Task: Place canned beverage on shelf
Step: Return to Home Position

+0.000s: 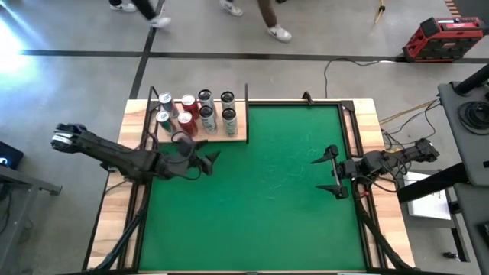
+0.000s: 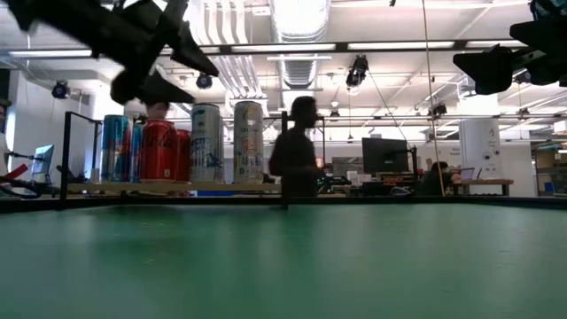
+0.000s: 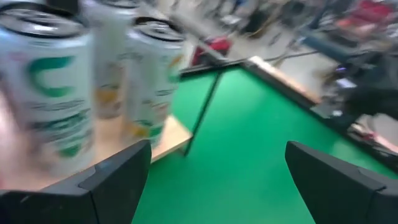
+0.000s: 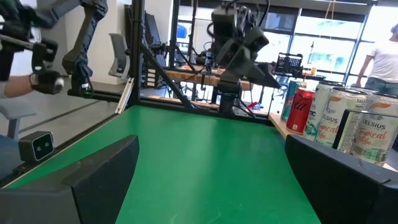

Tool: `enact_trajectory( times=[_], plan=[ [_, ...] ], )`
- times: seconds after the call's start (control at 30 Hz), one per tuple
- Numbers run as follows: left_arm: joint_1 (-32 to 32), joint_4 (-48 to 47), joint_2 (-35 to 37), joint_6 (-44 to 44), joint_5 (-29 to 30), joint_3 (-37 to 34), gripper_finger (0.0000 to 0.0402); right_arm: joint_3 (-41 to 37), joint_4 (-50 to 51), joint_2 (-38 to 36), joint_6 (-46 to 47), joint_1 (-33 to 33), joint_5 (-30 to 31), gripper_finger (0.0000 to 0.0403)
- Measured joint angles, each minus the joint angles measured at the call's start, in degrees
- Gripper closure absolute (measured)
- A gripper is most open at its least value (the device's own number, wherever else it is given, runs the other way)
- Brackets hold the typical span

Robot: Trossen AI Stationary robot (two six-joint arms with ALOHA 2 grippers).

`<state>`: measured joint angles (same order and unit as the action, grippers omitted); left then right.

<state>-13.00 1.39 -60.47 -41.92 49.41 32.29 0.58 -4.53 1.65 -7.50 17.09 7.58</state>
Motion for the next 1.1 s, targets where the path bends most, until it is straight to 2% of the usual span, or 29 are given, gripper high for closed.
enact_trajectory(
  times=[0.17, 0.23, 0.3, 0.47, 0.57, 0.9, 1.1],
  plan=[
    [1.43, 32.72, -4.56, 16.80, -3.26, -11.06, 0.0047, -0.01, 0.00, 0.00, 0.00, 0.00, 0.00, 0.0007],
    [2.27, 40.28, -6.76, 19.26, -4.88, -13.42, 0.0047, -0.02, -0.01, 0.00, -0.01, -0.01, 0.02, 0.0007],
    [3.07, 43.59, -8.72, 19.20, -5.40, -14.73, 0.0047, -0.01, 0.01, 0.00, 0.00, 0.00, 0.00, 0.0007],
    [3.68, 44.03, -12.13, 12.90, -6.63, -15.38, 0.0047, -0.02, 0.01, 0.00, -0.01, -0.01, 0.02, 0.0007],
    [4.02, 43.04, -11.96, 12.66, -9.01, -15.38, 0.0047, -0.02, 0.01, 0.00, -0.01, -0.01, 0.02, 0.0007],
    [4.16, 29.82, 4.82, 25.59, -11.43, -15.45, 0.0047, 0.00, 0.01, 0.01, -0.01, 0.01, 0.01, 0.0007],
    [4.16, 18.47, 13.91, 26.80, -11.46, -15.60, 0.0047, 0.00, 0.01, 0.02, 0.01, -0.01, 0.00, 0.0007]
  ],
)
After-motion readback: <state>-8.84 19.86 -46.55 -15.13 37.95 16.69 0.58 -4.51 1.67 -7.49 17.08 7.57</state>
